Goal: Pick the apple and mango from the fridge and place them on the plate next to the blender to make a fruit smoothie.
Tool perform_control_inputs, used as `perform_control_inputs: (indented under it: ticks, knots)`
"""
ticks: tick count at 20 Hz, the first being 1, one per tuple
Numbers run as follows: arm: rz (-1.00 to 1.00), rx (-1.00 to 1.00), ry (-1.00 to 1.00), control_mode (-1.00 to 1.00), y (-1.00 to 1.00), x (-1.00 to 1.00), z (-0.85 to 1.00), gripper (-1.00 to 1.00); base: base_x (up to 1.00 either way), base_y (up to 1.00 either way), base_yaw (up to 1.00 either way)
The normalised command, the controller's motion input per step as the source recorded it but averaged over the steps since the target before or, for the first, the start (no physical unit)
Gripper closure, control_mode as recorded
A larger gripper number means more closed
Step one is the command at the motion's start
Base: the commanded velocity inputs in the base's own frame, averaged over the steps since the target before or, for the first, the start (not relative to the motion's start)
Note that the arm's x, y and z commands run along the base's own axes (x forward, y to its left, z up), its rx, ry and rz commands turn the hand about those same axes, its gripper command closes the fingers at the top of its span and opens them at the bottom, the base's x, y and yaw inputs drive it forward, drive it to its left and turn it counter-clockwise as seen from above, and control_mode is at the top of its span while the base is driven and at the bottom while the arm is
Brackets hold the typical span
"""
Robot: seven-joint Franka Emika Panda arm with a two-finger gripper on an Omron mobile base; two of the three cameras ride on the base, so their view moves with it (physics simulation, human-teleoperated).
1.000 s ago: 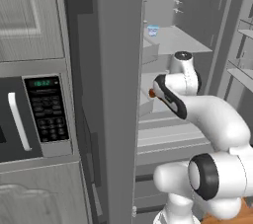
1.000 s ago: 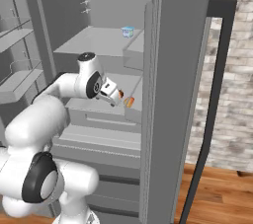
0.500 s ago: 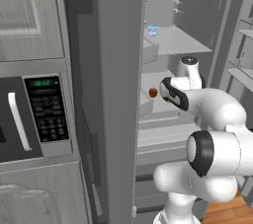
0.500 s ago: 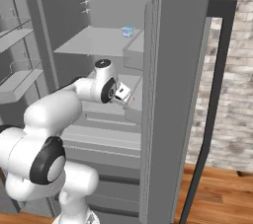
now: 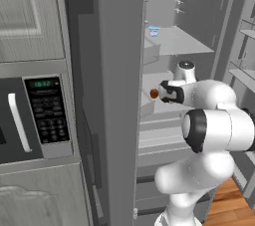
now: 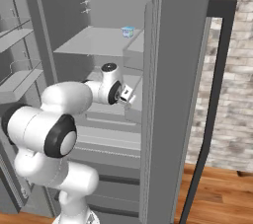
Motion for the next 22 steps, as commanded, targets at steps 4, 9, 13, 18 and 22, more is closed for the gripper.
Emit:
perform_control_inputs:
  ticks: [4, 9, 13, 18, 22]
  knots:
    - [0.00, 0.00, 0.00, -1.00, 0.00, 0.55, -0.24, -1.00, 0.00, 0.00, 0.00]
    - [0.00, 0.00, 0.00, -1.00, 0.00, 0.43, -0.23, -1.00, 0.00, 0.00, 0.00]
    - [0.00, 0.00, 0.00, -1.00, 0.00, 0.33, -0.22, -1.00, 0.00, 0.00, 0.00]
    - [0.00, 0.00, 0.00, -1.00, -0.05, 0.22, -0.21, -1.00, 0.00, 0.00, 0.00]
    - [0.00, 0.00, 0.00, -1.00, -0.08, 0.24, -0.17, -1.00, 0.00, 0.00, 0.00]
